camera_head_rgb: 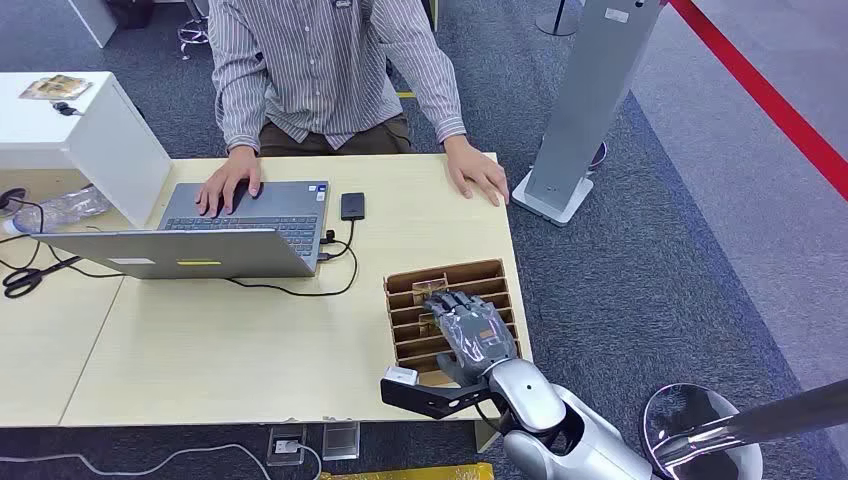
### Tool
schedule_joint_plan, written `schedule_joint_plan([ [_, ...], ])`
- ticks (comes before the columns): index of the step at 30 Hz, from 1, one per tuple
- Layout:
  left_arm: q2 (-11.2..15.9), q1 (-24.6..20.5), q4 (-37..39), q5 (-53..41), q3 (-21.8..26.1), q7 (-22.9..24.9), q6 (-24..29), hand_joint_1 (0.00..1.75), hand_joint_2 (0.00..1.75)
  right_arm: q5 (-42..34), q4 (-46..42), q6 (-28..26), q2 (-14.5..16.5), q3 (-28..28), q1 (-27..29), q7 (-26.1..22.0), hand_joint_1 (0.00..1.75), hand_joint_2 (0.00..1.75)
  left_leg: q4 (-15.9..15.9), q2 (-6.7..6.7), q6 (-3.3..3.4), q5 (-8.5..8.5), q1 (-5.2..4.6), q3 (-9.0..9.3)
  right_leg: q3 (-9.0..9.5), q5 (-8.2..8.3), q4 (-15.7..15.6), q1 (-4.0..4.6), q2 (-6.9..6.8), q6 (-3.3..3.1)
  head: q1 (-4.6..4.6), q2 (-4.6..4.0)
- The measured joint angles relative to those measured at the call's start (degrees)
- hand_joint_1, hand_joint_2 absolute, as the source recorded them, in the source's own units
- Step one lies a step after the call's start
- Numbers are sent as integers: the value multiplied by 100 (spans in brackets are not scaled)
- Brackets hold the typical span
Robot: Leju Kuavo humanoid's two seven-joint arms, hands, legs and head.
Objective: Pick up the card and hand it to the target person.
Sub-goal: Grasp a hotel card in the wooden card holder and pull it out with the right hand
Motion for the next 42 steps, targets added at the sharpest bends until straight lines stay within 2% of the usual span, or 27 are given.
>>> schedule_joint_plan([
  [5, 0, 0, 0, 0, 0, 0, 0, 0, 0, 2, 0, -15, 0, -19, 0, 2, 59, 175, 0, 0, 0, 0, 0, 0, 0, 0, 0, 0, 0, 0, 0, 1],
  [11, 0, 0, 0, 6, 1, -11, 0, 0, 0, 16, -2, -72, 0, -29, -1, 5, 75, 175, 0, 0, 0, 0, 0, 0, 0, 0, 0, 0, 0, 0, -1, 1],
  [12, 0, 0, 0, 7, 1, -11, 0, 0, 0, 21, -3, -84, 0, -32, -1, 7, 79, 175, 0, 0, 0, 0, 0, 0, 0, 0, 0, 0, 0, 0, 0, 1],
  [16, 0, 0, 0, 7, 1, -13, 0, 0, 0, 50, -11, -126, 0, -55, -7, 19, 121, 175, 0, 0, 0, 0, 0, 1, 0, 0, 0, 0, 0, 0, -1, 0],
  [31, 0, 0, 0, 9, 2, -26, 0, 0, 0, 55, -51, -150, 0, -125, -9, 9, 134, 175, 0, 0, 0, 0, 0, 1, 0, 0, 0, 0, 0, 0, 0, 1],
  [36, 0, 0, 0, 11, 2, -26, 0, 0, 0, 40, -55, -149, 0, -125, -7, 0, 133, 175, 0, 0, 0, 0, 0, 1, 0, 0, 0, 0, 0, 0, 0, 1],
  [37, 0, 0, 0, 12, 2, -26, 0, 0, 0, 30, -55, -148, 0, -125, -5, -4, 136, 175, 0, 0, 0, 0, 0, 1, 0, 0, 0, 0, 0, 0, 0, 1],
  [41, 0, 0, 0, 13, 2, -20, -1, 0, 0, -51, -54, -143, 1, -121, 4, -42, 173, 175, 0, 0, 0, 0, 0, 1, 0, 0, 0, 0, 0, 0, -1, 1],
  [42, 0, 0, 0, 13, 2, -16, -2, 0, 44, -75, -52, -143, 3, -121, 6, -51, 167, 175, 0, 0, 0, 0, 0, 1, 0, 0, 0, 0, 0, 0, -2, 1],
])
